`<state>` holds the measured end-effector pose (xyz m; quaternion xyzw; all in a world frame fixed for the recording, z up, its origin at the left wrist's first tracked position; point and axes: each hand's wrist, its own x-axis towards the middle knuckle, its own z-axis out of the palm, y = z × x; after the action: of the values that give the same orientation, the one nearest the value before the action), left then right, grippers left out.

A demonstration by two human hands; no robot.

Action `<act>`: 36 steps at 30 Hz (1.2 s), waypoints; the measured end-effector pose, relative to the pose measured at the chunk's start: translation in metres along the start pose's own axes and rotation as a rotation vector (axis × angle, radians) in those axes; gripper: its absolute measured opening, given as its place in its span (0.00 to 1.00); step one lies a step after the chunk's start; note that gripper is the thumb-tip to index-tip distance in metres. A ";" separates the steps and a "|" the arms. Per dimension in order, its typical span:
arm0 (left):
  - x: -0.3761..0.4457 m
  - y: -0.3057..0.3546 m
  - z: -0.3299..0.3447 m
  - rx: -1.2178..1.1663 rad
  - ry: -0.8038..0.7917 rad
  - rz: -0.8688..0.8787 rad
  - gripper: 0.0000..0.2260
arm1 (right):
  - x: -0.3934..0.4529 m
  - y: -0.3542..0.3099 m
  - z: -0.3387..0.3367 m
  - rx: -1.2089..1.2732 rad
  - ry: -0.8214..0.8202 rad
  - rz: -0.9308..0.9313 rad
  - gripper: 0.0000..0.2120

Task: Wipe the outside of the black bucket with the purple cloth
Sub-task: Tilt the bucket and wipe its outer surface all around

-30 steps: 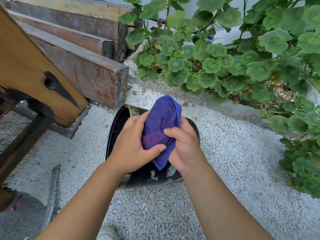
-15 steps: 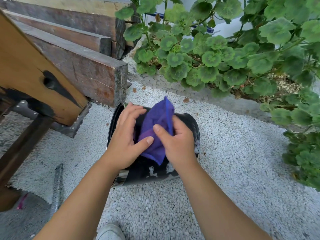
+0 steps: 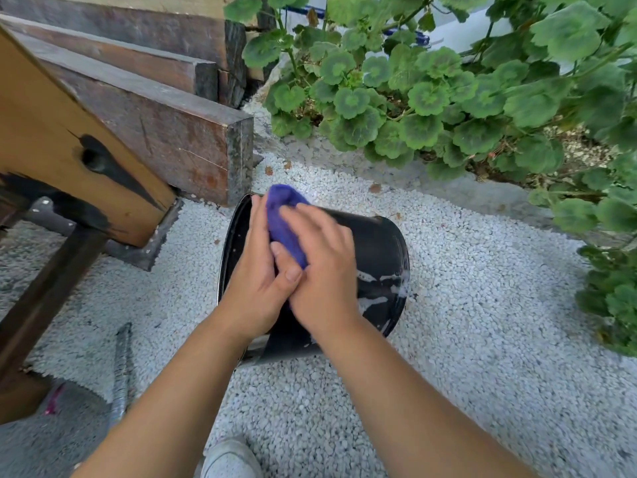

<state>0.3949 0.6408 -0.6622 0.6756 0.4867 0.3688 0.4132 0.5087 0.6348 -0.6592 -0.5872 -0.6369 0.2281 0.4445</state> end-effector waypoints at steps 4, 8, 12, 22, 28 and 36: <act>0.001 0.000 0.003 0.015 0.007 -0.007 0.49 | -0.004 0.007 0.003 -0.085 -0.007 -0.048 0.18; 0.003 0.000 -0.001 0.105 0.010 0.008 0.49 | -0.004 0.040 -0.003 -0.147 0.073 0.005 0.18; 0.001 0.003 -0.002 0.133 0.011 -0.003 0.47 | -0.011 0.072 -0.013 -0.230 0.076 0.170 0.18; -0.021 -0.006 -0.017 0.251 -0.066 0.039 0.44 | -0.017 0.129 -0.032 -0.248 0.081 0.442 0.19; -0.036 -0.012 -0.006 0.283 0.013 0.038 0.44 | -0.008 0.127 -0.033 -0.178 0.078 0.469 0.21; -0.023 -0.014 -0.002 0.243 0.054 0.048 0.42 | 0.013 0.051 -0.022 0.140 0.075 0.362 0.24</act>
<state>0.3826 0.6217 -0.6769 0.7220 0.5223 0.3350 0.3062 0.5561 0.6529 -0.6860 -0.6679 -0.4864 0.3259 0.4595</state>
